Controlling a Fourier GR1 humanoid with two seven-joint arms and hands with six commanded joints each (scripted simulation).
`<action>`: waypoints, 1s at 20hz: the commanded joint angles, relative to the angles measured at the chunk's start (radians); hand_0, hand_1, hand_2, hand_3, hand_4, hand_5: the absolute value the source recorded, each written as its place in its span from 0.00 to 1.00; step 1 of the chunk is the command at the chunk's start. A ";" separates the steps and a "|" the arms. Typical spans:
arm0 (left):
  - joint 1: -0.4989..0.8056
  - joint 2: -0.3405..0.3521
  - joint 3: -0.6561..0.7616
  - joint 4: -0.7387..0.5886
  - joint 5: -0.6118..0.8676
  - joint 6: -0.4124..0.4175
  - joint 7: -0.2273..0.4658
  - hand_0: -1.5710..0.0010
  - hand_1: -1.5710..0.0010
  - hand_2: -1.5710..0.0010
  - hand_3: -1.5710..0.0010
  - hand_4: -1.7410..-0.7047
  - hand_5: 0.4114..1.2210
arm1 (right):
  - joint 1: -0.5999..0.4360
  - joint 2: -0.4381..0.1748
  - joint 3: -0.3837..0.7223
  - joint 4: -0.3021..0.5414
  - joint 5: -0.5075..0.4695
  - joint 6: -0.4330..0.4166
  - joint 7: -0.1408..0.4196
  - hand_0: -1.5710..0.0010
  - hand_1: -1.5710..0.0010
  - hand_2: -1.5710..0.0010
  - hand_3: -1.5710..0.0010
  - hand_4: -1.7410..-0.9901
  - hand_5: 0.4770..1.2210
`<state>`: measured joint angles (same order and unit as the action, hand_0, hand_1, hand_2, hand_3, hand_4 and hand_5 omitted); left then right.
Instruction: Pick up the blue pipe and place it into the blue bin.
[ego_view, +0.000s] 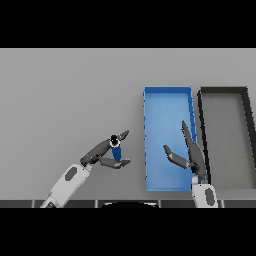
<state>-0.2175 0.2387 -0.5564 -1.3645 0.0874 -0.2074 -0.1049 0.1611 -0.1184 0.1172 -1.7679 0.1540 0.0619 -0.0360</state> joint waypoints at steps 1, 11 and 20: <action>0.001 -0.008 0.005 0.007 0.007 -0.001 -0.018 1.00 1.00 0.97 1.00 0.48 0.18 | 0.004 -0.007 -0.005 -0.009 -0.002 0.000 -0.010 1.00 1.00 1.00 1.00 0.72 0.17; 0.014 -0.073 -0.030 0.030 -0.005 0.032 -0.088 0.22 0.19 0.17 0.22 0.11 0.85 | 0.002 -0.005 -0.009 0.017 0.001 -0.003 -0.016 1.00 1.00 1.00 1.00 0.73 0.17; -0.006 -0.106 -0.026 -0.107 0.022 0.089 -0.077 0.03 0.02 0.02 0.07 0.02 0.98 | -0.012 -0.003 0.002 0.015 0.025 -0.012 -0.003 1.00 1.00 1.00 1.00 0.75 0.17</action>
<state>-0.2237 0.1326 -0.5821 -1.4719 0.1115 -0.1206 -0.1850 0.1487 -0.1212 0.1189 -1.7527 0.1794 0.0497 -0.0396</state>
